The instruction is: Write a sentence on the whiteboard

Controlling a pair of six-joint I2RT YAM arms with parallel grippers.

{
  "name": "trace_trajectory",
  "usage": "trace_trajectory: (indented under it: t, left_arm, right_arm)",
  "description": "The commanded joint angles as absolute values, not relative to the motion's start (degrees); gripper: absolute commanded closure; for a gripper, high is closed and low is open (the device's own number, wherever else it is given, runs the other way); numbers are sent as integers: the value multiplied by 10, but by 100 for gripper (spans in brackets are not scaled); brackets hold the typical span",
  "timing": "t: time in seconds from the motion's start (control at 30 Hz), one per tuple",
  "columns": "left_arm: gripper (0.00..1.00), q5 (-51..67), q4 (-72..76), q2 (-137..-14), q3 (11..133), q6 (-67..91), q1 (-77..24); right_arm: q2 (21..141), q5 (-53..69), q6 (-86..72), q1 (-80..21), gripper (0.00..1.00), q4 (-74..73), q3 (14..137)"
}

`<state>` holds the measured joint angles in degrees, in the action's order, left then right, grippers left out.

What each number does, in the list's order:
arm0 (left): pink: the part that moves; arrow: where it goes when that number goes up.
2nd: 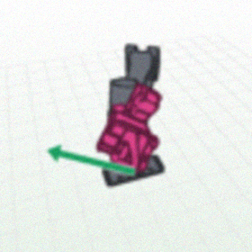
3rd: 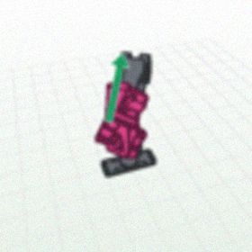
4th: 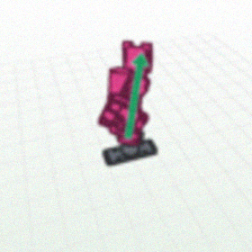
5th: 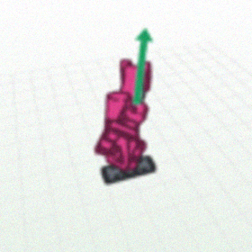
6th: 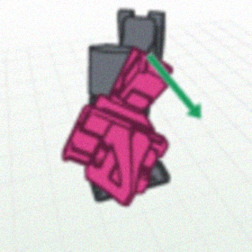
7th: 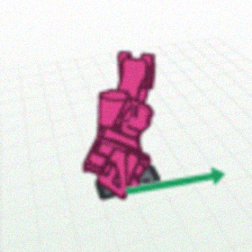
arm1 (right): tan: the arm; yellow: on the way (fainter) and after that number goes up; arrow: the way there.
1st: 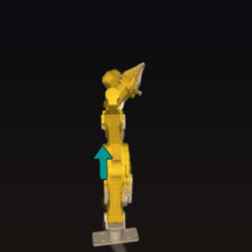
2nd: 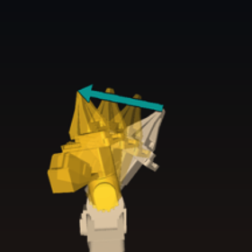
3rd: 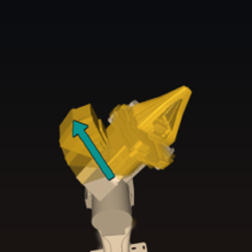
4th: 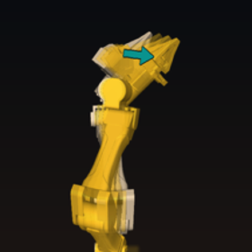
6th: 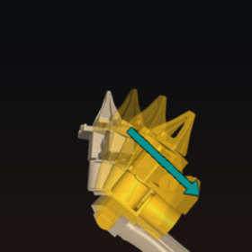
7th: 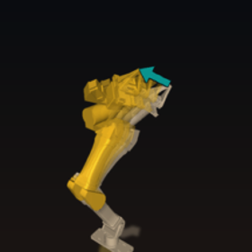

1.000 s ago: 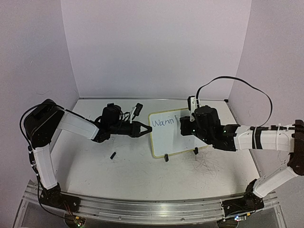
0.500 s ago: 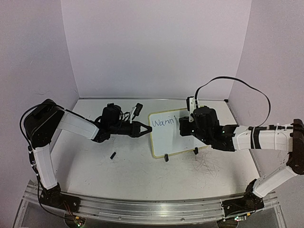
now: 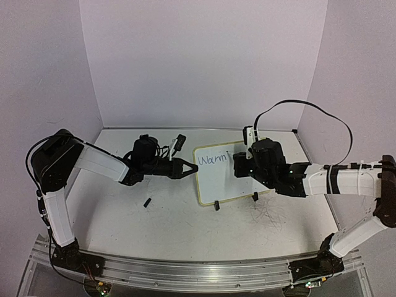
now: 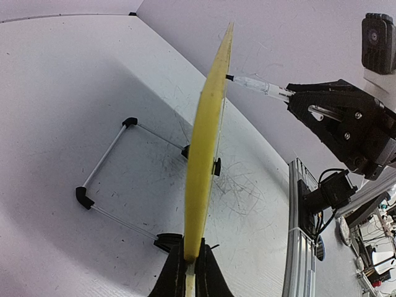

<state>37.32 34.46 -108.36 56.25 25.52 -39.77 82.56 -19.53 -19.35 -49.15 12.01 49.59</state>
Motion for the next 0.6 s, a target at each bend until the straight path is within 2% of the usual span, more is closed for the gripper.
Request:
trace_trajectory:
  t: [0.0,0.57]
  left_arm:
    - [100,384,322,-1064,574,256,-406]
    - [100,384,321,-1065,574,255,-406]
  right_arm:
    - [817,-190,-204,-489,100,116,488]
    - [803,-180,-228,-490,100,109,456]
